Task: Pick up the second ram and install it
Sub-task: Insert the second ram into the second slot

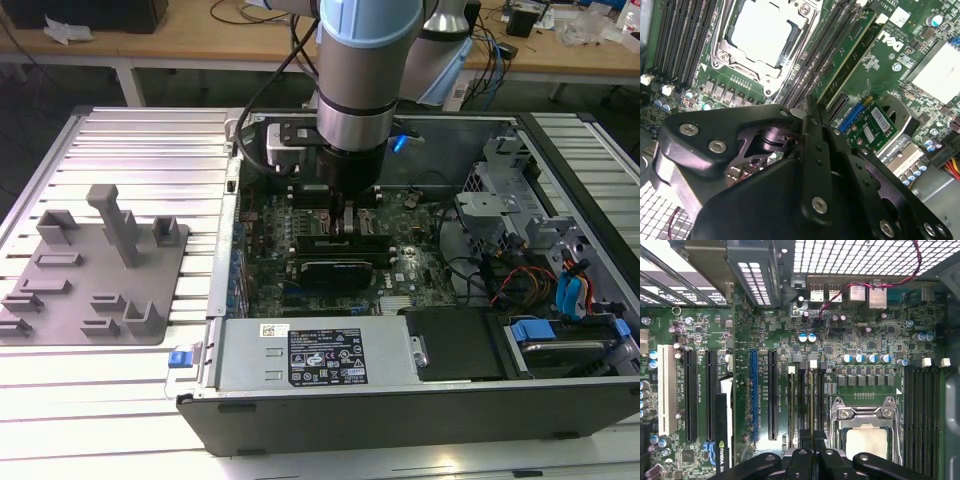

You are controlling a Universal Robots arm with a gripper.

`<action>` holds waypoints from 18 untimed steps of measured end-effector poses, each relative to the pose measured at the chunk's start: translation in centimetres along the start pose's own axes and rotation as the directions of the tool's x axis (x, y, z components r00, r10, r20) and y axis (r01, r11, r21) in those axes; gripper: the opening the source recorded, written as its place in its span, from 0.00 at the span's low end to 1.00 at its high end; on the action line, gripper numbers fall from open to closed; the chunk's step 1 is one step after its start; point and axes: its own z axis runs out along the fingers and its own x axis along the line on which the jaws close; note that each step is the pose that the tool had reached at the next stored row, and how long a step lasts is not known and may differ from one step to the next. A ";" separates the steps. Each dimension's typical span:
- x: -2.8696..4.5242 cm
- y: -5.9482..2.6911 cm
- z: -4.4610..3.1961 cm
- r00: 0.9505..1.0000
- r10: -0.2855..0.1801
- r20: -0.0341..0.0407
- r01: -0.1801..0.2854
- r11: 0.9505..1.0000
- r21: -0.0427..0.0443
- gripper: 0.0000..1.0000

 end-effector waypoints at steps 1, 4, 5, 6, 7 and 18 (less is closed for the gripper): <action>-0.03 0.00 0.06 1.000 0.000 0.001 0.000 1.000 0.000 0.09; -0.09 0.00 0.27 1.000 0.002 0.005 -0.002 1.000 0.000 0.09; -0.09 0.01 0.30 1.000 0.008 0.005 -0.008 1.000 0.000 0.09; -0.09 0.00 0.31 1.000 0.012 0.005 -0.012 1.000 0.000 0.09; -0.10 0.00 0.32 1.000 0.013 0.005 -0.013 1.000 0.001 0.09; -0.12 -0.01 0.53 1.000 0.013 0.005 -0.013 1.000 0.001 0.09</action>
